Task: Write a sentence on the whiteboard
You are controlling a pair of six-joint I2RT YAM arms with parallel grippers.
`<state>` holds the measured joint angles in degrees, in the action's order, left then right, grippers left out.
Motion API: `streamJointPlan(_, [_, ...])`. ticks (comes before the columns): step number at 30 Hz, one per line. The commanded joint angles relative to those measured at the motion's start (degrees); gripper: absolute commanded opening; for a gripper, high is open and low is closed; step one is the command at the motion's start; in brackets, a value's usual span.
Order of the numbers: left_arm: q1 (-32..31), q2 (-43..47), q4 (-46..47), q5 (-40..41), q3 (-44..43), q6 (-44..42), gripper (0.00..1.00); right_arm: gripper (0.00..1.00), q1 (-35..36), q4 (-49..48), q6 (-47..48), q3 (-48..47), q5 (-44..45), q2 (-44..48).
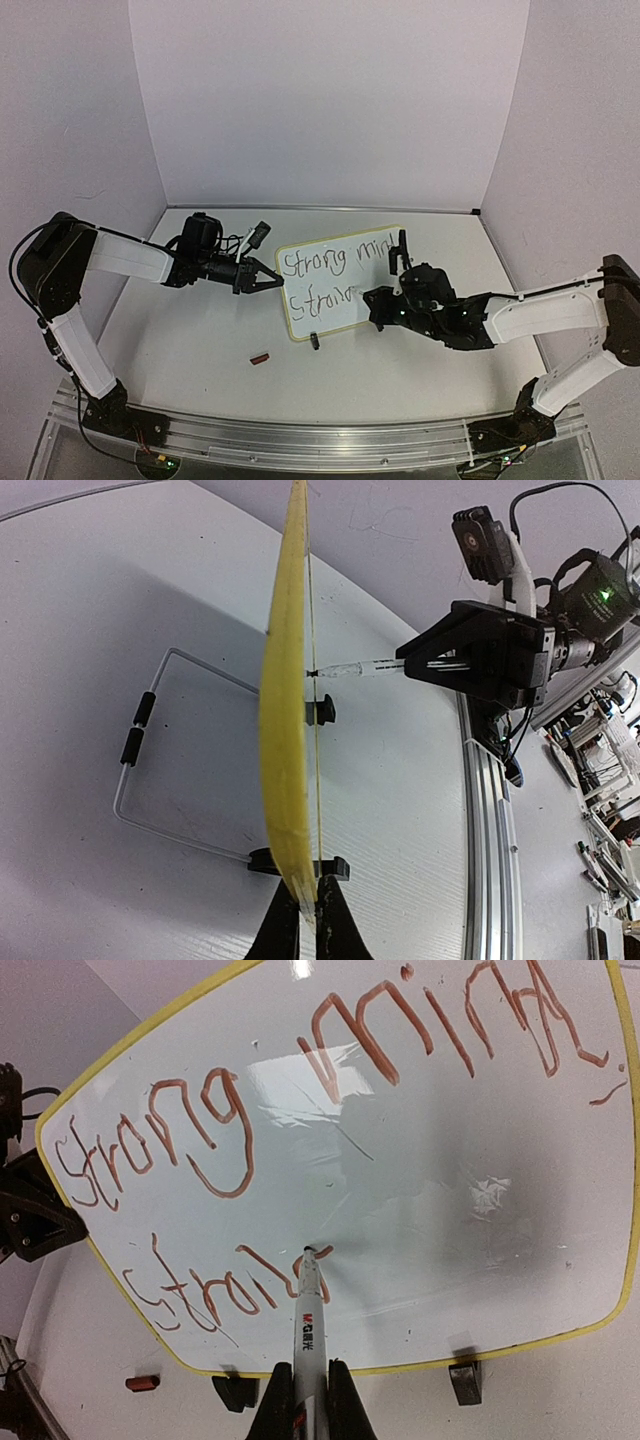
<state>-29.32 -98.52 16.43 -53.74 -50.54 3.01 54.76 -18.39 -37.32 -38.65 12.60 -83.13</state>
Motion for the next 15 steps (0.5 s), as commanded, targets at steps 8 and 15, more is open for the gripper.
streamJointPlan(8, [-0.53, 0.68, -2.28, 1.58, 0.79, -2.57, 0.00, 0.00, -0.20, 0.41, -3.66, 2.84, -0.70, -0.05])
streamJointPlan(15, [-0.51, 0.76, -2.34, 1.61, 0.84, -2.57, 0.00, 0.00, 0.97, 1.72, -4.56, 3.26, -0.01, -0.66])
